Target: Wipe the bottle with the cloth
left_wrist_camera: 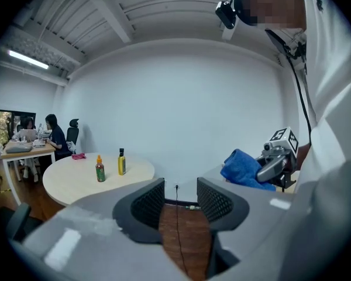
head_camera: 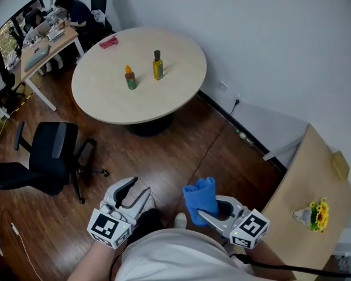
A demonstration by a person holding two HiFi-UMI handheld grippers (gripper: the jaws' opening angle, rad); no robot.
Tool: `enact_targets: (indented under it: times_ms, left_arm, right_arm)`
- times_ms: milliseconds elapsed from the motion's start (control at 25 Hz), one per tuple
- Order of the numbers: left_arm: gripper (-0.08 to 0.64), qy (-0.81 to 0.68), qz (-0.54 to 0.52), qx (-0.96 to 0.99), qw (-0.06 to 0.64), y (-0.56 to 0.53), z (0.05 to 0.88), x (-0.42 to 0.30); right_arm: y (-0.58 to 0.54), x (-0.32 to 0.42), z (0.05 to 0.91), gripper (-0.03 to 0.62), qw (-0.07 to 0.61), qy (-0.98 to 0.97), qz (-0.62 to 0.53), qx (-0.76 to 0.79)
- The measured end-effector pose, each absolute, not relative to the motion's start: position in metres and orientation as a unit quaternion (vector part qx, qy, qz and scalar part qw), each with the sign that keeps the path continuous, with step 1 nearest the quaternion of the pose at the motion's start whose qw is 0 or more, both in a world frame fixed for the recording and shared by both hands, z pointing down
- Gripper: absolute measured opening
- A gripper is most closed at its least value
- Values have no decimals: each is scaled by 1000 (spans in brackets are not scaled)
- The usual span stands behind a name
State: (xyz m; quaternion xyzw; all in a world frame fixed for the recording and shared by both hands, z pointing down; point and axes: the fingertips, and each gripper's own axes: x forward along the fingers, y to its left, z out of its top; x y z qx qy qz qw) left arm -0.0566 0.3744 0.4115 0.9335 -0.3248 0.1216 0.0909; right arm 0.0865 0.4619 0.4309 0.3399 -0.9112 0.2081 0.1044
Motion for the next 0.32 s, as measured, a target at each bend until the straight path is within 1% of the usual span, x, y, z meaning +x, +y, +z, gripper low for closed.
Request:
enact_targets:
  times_ms: [320]
  left_arm:
    - [181,-308,103,941,95,412,403,-27]
  right_arm:
    - [497,110,429,155,92,-912,207,341]
